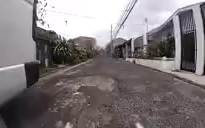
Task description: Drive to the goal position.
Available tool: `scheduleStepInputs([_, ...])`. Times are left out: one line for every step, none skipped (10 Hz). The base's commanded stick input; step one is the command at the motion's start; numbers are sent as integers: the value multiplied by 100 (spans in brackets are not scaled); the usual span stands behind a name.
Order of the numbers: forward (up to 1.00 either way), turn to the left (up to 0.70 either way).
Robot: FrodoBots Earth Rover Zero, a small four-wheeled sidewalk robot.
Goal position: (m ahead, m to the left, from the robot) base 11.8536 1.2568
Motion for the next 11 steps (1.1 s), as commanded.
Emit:
scheduleStepInputs([70, 0])
scheduleStepInputs([70, 0])
scheduleStepInputs([70, 0])
scheduleStepInputs([70, 0])
scheduleStepInputs([70, 0])
scheduleStepInputs([70, 1])
scheduleStepInputs([70, 13])
scheduleStepInputs([70, 14])
scheduleStepInputs([70, 14])
scheduleStepInputs([70, 11])
scheduleStepInputs([70, 1])
